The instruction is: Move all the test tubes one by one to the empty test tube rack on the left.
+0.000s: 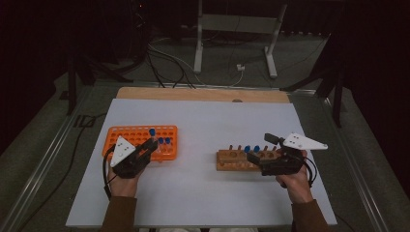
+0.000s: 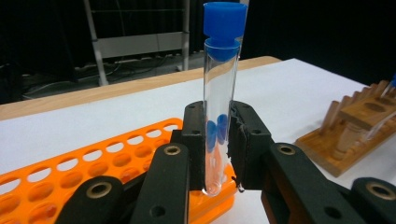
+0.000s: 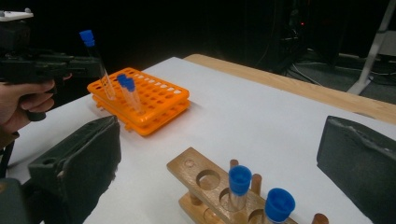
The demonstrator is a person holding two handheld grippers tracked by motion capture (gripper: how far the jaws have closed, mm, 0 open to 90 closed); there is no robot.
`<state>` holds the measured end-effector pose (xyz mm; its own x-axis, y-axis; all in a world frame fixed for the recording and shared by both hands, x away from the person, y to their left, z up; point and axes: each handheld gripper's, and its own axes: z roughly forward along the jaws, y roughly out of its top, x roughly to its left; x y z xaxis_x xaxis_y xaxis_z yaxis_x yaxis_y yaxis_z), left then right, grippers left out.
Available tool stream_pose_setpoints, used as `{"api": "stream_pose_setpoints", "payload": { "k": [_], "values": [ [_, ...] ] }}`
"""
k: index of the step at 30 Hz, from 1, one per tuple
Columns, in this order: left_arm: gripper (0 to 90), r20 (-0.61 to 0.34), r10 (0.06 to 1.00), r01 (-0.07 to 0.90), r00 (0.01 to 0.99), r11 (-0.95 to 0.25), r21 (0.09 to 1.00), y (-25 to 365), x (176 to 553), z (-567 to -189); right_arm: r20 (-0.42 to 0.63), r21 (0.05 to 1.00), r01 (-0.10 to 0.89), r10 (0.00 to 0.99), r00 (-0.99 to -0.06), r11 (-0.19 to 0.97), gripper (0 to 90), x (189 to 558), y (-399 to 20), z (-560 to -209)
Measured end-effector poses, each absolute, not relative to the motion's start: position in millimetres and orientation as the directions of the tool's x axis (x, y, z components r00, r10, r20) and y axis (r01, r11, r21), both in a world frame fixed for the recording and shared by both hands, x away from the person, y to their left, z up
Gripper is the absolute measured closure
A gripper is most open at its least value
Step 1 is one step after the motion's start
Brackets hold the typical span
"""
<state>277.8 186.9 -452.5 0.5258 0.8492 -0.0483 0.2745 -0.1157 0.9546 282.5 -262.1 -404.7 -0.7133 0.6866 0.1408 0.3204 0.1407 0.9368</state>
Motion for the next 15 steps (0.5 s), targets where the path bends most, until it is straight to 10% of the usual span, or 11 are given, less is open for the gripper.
{"api": "stream_pose_setpoints", "payload": {
  "k": [15],
  "values": [
    [78.4,-0.052,0.881,0.311,0.47,-0.11,0.944,190,290,-470,0.149,0.94,0.32,0.694,-0.704,0.122,0.0,283,-267,-403]
  ]
}}
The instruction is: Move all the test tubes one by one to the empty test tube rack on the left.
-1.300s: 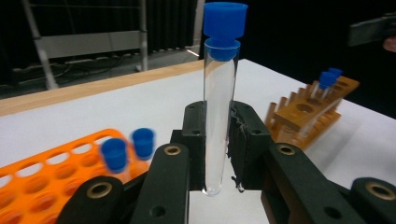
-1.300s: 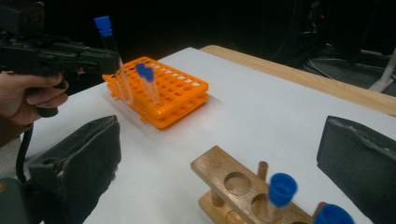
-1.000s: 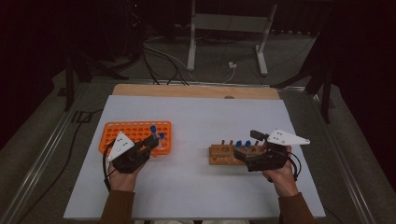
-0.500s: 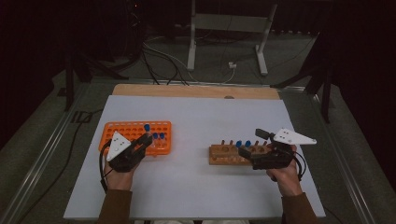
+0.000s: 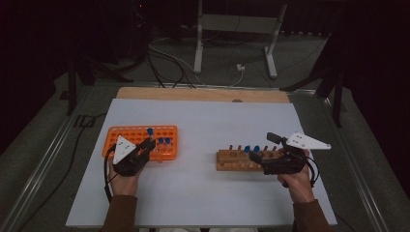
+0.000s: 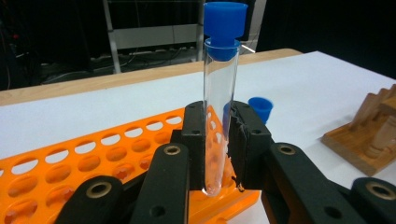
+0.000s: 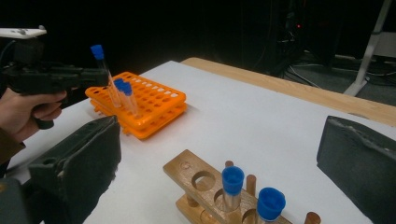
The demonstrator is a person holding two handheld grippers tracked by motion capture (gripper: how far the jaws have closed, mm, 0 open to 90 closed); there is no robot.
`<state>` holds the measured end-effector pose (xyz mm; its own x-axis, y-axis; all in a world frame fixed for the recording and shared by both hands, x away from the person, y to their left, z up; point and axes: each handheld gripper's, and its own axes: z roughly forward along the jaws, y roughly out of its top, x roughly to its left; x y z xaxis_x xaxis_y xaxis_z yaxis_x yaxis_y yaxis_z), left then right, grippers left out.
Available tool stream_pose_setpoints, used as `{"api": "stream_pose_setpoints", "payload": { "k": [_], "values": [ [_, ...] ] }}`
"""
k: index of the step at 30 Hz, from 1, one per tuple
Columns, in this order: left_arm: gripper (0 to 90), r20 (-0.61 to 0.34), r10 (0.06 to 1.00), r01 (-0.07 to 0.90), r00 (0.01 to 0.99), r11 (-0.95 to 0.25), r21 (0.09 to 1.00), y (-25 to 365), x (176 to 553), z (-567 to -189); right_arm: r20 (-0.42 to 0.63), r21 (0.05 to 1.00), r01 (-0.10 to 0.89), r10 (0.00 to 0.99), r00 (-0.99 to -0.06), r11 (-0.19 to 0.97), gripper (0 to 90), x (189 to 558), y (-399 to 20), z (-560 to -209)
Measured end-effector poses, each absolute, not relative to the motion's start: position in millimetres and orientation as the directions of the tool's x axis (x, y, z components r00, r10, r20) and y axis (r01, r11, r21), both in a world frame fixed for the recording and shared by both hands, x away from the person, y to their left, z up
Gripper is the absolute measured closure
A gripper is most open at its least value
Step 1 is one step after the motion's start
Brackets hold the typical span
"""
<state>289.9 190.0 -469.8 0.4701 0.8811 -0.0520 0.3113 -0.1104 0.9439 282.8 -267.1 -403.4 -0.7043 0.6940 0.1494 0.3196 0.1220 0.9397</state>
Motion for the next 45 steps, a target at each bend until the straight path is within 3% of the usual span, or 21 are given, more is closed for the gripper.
{"api": "stream_pose_setpoints", "payload": {
  "k": [23,45],
  "values": [
    [78.4,-0.05,0.897,0.361,0.44,-0.126,0.924,185,302,-492,0.157,0.938,0.325,0.689,-0.708,0.12,0.0,283,-268,-405],
    [78.8,-0.007,0.892,0.432,0.451,-0.212,0.877,180,303,-501,0.166,0.933,0.338,0.684,-0.71,0.125,0.0,284,-269,-409]
  ]
}}
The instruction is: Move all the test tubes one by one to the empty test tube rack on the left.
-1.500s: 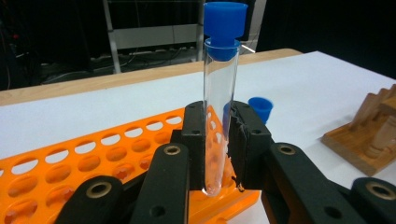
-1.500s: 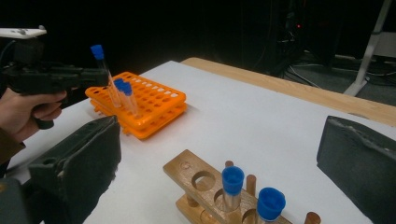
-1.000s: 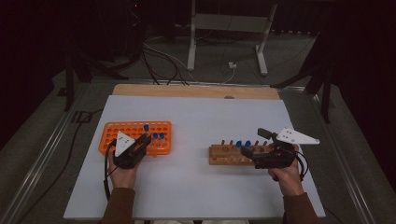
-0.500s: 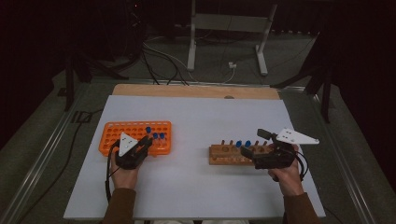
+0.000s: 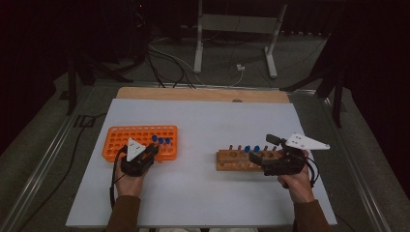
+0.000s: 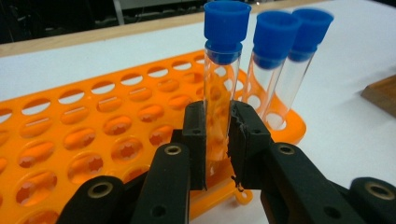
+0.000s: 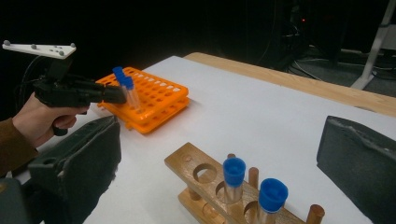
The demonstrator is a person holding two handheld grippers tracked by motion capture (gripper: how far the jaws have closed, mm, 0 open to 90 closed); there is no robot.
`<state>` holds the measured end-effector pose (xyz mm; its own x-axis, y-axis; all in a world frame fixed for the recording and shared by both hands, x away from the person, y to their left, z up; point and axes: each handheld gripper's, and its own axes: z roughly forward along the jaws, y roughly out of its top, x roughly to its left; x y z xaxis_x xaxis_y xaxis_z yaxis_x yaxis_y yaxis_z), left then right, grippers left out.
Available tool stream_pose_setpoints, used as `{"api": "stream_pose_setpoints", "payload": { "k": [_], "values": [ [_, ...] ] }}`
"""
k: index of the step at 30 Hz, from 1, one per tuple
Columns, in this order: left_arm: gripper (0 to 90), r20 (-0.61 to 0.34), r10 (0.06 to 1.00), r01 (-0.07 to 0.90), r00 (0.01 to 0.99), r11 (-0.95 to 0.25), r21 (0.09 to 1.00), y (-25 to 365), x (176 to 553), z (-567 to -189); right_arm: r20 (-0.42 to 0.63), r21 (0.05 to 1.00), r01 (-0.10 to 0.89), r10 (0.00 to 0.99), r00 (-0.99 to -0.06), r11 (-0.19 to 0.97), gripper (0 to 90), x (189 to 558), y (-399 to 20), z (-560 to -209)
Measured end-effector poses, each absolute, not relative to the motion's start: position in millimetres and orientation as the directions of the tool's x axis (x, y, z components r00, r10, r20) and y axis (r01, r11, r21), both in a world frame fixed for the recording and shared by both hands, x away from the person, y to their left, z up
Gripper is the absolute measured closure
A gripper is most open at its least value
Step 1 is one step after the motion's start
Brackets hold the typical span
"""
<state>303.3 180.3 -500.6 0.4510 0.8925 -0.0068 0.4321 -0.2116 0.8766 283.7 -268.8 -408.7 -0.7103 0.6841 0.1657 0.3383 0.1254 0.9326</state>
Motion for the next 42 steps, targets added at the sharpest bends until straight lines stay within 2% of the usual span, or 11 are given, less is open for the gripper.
{"api": "stream_pose_setpoints", "payload": {
  "k": [15,22,29,34,42],
  "values": [
    [78.8,0.01,0.894,0.45,0.448,-0.235,0.862,179,300,-501,0.166,0.932,0.34,0.684,-0.71,0.126,0.0,284,-270,-409],
    [76.8,-0.037,0.884,0.458,0.466,-0.205,0.865,184,300,-500,0.166,0.934,0.337,0.687,-0.708,0.122,0.0,284,-272,-409],
    [57.6,-0.105,0.872,0.432,0.478,-0.13,0.893,192,294,-488,0.171,0.934,0.34,0.695,-0.698,0.112,0.0,285,-276,-409],
    [48.9,-0.141,0.864,0.422,0.483,-0.089,0.902,197,291,-483,0.173,0.934,0.342,0.703,-0.69,0.105,0.0,286,-278,-410],
    [25.1,-0.133,0.873,0.39,0.469,-0.07,0.918,192,284,-473,0.139,0.931,0.34,0.738,-0.66,0.129,4.6,287,-280,-412]
  ]
}}
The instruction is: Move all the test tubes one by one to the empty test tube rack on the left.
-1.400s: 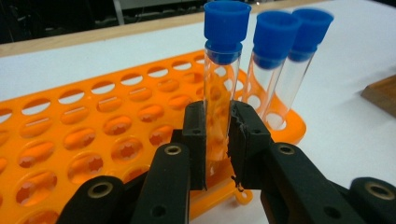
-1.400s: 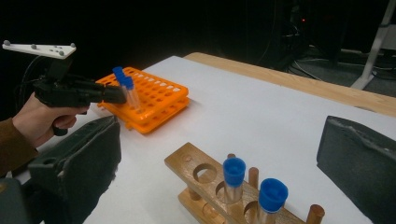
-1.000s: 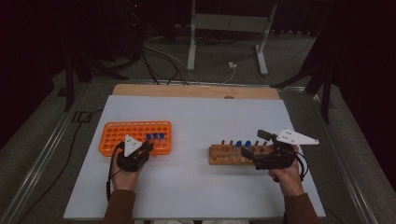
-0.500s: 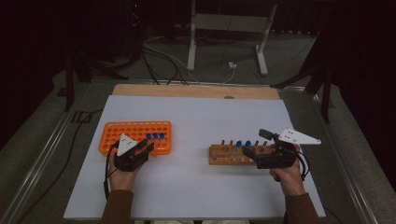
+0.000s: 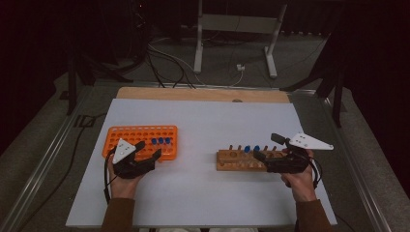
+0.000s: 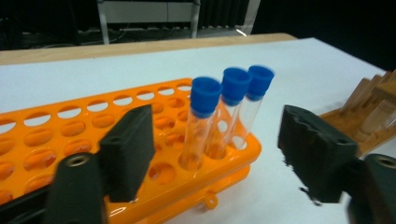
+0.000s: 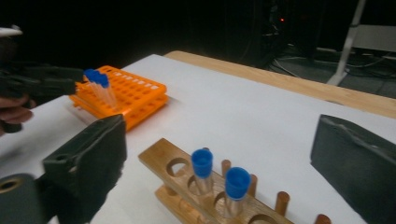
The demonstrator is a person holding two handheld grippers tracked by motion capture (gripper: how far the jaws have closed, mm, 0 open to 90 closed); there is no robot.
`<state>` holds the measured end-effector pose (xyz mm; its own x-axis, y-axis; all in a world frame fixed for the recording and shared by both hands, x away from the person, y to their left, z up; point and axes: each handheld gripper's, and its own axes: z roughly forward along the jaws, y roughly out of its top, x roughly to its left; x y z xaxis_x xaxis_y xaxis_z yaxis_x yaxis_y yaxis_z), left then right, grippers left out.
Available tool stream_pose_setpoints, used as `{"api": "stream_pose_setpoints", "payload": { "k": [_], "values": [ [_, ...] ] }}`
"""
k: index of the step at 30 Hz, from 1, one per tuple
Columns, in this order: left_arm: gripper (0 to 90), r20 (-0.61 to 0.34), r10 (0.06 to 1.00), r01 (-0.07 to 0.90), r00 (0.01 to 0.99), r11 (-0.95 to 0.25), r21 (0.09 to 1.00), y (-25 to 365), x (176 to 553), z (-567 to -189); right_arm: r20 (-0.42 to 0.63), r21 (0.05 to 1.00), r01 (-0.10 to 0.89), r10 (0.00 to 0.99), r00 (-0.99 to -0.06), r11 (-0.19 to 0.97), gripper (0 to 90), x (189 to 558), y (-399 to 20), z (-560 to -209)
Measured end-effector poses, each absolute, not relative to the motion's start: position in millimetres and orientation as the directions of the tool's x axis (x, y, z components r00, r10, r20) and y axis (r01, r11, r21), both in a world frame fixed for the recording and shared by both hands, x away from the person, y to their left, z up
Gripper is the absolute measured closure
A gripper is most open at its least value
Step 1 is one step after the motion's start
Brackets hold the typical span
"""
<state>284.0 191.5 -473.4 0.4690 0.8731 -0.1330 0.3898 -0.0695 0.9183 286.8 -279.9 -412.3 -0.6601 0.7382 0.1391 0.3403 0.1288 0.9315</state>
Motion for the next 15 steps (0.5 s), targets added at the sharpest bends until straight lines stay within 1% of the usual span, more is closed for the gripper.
{"api": "stream_pose_setpoints", "payload": {
  "k": [2,6,8,11,14,15],
  "values": [
    [18.9,-0.139,0.872,0.381,0.469,-0.058,0.923,191,282,-470,0.135,0.93,0.343,0.748,-0.65,0.131,6.6,287,-281,-413],
    [14.2,-0.133,0.871,0.368,0.474,-0.059,0.928,187,279,-464,0.124,0.926,0.35,0.759,-0.639,0.144,13.1,289,-282,-416],
    [7.8,-0.129,0.866,0.368,0.482,-0.066,0.927,184,278,-461,0.12,0.923,0.355,0.764,-0.633,0.149,16.6,290,-283,-419],
    [2.1,-0.127,0.858,0.376,0.498,-0.082,0.923,178,277,-459,0.11,0.921,0.359,0.78,-0.616,0.154,28.6,291,-284,-422],
    [0.8,-0.121,0.849,0.376,0.515,-0.097,0.921,172,275,-457,0.11,0.919,0.361,0.775,-0.623,0.16,40.8,292,-285,-427],
    [0.8,-0.12,0.847,0.373,0.518,-0.098,0.923,170,275,-457,0.111,0.916,0.366,0.773,-0.625,0.164,42.8,292,-285,-429]
  ]
}}
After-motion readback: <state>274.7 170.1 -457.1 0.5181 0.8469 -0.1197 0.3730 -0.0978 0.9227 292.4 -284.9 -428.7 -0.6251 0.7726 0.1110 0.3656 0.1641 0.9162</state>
